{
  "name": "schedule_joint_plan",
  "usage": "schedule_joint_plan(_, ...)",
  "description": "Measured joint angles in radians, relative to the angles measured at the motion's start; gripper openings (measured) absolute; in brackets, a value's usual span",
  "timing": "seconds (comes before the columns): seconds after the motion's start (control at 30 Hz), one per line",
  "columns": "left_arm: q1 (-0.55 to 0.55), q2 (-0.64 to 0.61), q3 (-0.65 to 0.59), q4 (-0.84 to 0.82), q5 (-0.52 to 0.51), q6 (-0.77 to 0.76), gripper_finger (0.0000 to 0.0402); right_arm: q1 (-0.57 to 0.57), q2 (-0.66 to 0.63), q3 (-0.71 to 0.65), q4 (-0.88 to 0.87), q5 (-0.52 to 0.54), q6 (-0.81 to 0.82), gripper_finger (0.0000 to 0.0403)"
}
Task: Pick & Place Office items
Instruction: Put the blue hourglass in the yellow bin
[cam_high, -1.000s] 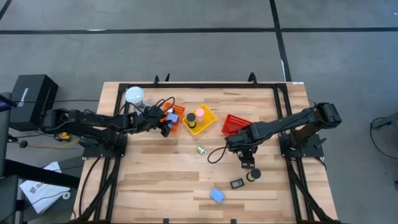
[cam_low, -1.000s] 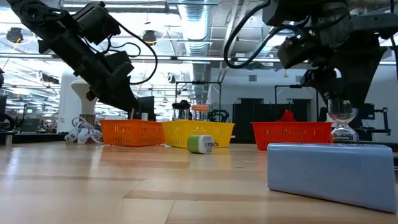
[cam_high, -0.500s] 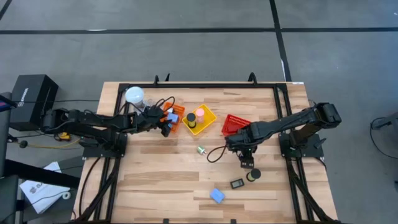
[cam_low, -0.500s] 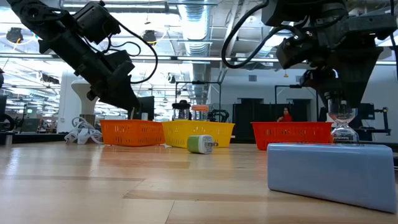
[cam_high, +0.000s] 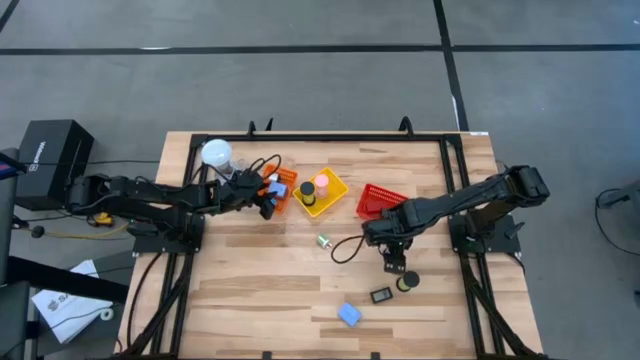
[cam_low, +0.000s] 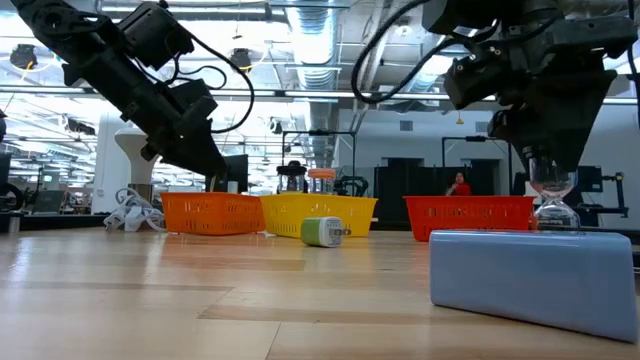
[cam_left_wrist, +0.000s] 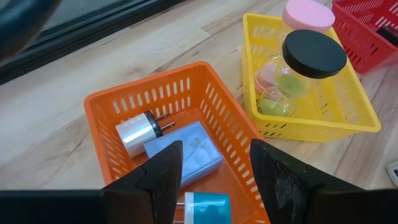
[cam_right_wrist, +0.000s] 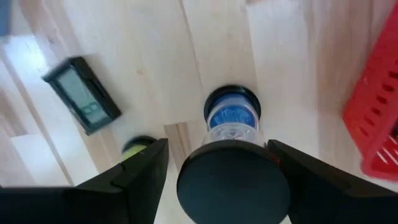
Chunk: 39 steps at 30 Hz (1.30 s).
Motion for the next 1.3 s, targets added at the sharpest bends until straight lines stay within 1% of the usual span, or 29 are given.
schedule_joint_plan(0.17, 0.000, 0.000, 0.000, 0.007, 0.000, 0.000, 0.0181, 0.005, 0.000, 0.000, -0.013, 0.006, 0.045, 0.0263)
schedule_joint_plan(0.3, 0.000, 0.000, 0.000, 0.014, 0.000, 0.000, 0.0181, 0.004, 0.000, 0.000, -0.038, 0.076, 0.048, 0.0263)
schedule_joint_plan(0.53, 0.000, 0.000, 0.000, 0.018, 0.000, 0.000, 0.0181, 0.007, 0.000, 0.000, -0.034, 0.077, 0.093, 0.0263)
schedule_joint_plan(0.73, 0.000, 0.000, 0.000, 0.021, 0.000, 0.000, 0.0181, 0.008, 0.000, 0.000, -0.050, 0.100, 0.098, 0.0263)
schedule_joint_plan(1.3, 0.000, 0.000, 0.000, 0.036, 0.000, 0.000, 0.0181, 0.015, 0.008, -0.001, -0.043, 0.104, 0.100, 0.0263)
